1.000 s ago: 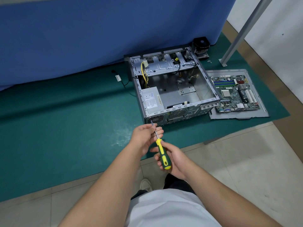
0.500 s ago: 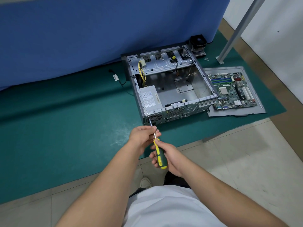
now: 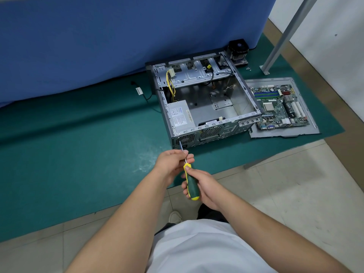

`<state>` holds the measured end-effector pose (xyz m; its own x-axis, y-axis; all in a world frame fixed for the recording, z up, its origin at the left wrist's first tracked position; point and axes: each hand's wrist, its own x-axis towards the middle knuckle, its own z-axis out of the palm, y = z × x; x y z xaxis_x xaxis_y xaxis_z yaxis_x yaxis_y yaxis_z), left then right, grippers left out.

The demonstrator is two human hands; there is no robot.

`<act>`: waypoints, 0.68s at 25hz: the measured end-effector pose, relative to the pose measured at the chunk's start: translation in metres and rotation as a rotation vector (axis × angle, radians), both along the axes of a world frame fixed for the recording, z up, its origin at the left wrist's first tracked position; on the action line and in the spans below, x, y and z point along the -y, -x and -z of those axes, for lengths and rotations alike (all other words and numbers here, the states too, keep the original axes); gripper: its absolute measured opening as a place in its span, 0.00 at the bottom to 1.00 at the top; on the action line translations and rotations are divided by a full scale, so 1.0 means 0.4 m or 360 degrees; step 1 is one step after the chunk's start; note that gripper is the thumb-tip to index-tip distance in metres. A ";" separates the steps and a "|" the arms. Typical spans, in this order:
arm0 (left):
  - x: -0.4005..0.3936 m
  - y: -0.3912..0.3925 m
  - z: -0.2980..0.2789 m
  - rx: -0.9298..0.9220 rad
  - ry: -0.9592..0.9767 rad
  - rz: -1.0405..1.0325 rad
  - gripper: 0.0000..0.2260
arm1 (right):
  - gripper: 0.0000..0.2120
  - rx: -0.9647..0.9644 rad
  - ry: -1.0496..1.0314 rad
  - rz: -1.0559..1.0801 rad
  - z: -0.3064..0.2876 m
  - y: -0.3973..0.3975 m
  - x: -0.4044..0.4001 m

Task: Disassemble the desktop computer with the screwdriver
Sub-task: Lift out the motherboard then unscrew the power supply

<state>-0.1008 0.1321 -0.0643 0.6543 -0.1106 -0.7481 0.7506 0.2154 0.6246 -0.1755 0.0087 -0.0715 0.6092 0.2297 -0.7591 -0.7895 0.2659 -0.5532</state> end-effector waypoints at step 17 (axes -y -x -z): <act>0.059 -0.079 0.006 -0.0082 -0.0175 -0.0598 0.04 | 0.11 0.0039 0.0030 0.0156 0.014 0.006 0.009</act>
